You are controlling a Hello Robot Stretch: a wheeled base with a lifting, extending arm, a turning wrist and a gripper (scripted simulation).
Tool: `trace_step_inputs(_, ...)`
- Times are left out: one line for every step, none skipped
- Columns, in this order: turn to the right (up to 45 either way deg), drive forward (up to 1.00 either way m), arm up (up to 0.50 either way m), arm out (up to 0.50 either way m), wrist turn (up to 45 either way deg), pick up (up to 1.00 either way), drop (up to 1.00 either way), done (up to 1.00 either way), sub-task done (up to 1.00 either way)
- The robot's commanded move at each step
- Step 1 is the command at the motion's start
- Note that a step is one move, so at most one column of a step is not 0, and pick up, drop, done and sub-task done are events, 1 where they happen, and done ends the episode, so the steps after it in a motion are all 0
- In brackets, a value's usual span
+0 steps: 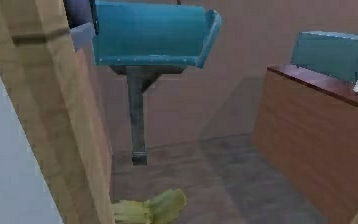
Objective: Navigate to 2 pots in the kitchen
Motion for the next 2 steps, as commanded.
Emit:
trace_step_inputs(45.0,0.00,0.00,0.00,0.0,0.00,0.00,0.00,0.00)
trace_step_inputs(45.0,0.00,0.00,0.00,0.0,0.00,0.00,0.00,0.00)
